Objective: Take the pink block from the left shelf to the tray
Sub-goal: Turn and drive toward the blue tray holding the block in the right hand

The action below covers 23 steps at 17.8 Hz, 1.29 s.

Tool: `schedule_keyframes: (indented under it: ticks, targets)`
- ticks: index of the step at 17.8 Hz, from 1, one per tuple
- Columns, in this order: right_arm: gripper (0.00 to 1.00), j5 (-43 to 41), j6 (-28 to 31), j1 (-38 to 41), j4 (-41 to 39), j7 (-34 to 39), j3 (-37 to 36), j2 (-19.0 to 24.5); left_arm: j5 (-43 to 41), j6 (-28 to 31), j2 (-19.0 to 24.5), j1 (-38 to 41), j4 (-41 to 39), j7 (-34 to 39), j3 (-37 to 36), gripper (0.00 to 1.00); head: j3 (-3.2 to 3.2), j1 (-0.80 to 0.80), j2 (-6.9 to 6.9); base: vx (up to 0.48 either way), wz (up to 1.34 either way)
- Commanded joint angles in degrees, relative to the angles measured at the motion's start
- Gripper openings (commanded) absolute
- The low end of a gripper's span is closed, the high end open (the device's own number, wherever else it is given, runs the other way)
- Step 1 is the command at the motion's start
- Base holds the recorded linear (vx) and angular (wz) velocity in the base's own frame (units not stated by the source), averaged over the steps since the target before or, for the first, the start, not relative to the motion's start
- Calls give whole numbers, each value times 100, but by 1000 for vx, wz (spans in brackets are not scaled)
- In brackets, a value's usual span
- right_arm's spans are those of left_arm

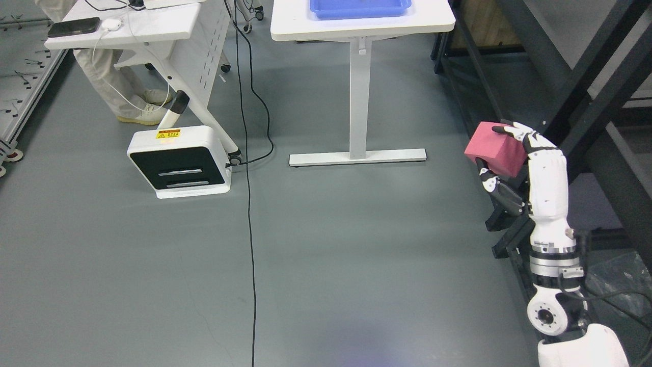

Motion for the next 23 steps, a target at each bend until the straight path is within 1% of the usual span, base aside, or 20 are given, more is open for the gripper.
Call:
schedule_keyframes:
  ticks: [1,7,14,23]
  targets:
    - [5,0,6,172,-2,-25,-37,33,0,0,100,114,-100,1,0,100,0,0,0,29,-70]
    - [5,0,6,163,-2,-25,-37,42,0,0,100,114,-100,1,0,100,0,0,0,74,-52]
    - [5,0,-3,154,-2,-25,-37,42,0,0,100,114,-100,1,0,100,0,0,0,142,317]
    - [5,0,-3,154,-2,-25,-37,42,0,0,100,114,-100,1,0,100,0,0,0,248,7]
